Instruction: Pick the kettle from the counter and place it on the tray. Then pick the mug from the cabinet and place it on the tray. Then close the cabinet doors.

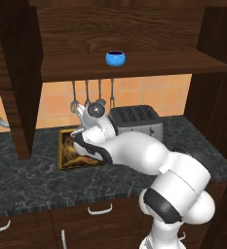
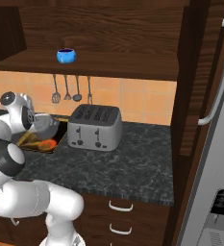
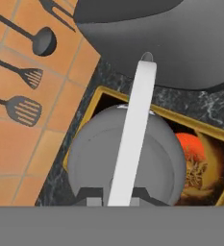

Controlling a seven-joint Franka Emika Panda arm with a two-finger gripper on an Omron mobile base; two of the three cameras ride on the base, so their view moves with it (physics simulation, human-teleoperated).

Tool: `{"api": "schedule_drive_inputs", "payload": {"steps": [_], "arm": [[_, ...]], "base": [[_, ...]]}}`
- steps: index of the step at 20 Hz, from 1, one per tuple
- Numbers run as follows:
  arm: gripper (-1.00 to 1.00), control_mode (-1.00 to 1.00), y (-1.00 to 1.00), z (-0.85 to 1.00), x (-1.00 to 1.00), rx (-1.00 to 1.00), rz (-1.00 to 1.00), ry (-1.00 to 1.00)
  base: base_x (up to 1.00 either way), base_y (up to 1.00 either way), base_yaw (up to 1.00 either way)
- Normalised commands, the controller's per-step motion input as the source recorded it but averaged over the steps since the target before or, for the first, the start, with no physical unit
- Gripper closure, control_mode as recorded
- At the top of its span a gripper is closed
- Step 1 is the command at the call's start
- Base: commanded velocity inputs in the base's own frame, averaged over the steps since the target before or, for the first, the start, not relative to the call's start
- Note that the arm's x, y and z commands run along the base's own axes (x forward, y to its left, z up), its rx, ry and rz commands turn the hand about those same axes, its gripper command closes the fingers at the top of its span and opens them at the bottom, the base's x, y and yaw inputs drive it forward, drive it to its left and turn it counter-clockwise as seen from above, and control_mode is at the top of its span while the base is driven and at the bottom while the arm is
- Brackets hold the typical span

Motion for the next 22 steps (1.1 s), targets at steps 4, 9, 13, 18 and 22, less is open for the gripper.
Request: {"api": "schedule_drive_inputs", "payload": {"steps": [4,9,13,18,22], "arm": [[1.0,-1.0,0.01,-0.08,0.39,0.0,0.0,0.0],[1.0,-1.0,0.08,-0.15,0.31,0.0,0.0,0.0],[1.0,-1.0,0.09,-0.14,0.32,0.0,0.03,0.0],[1.0,-1.0,0.07,-0.21,0.2,0.0,0.06,0.0],[1.0,-1.0,0.06,-0.24,0.16,0.0,0.04,0.0]], "base": [[0.0,0.0,0.0],[0.0,0.0,0.0],[0.0,0.0,0.0],[0.0,0.0,0.0],[0.0,0.0,0.0]]}}
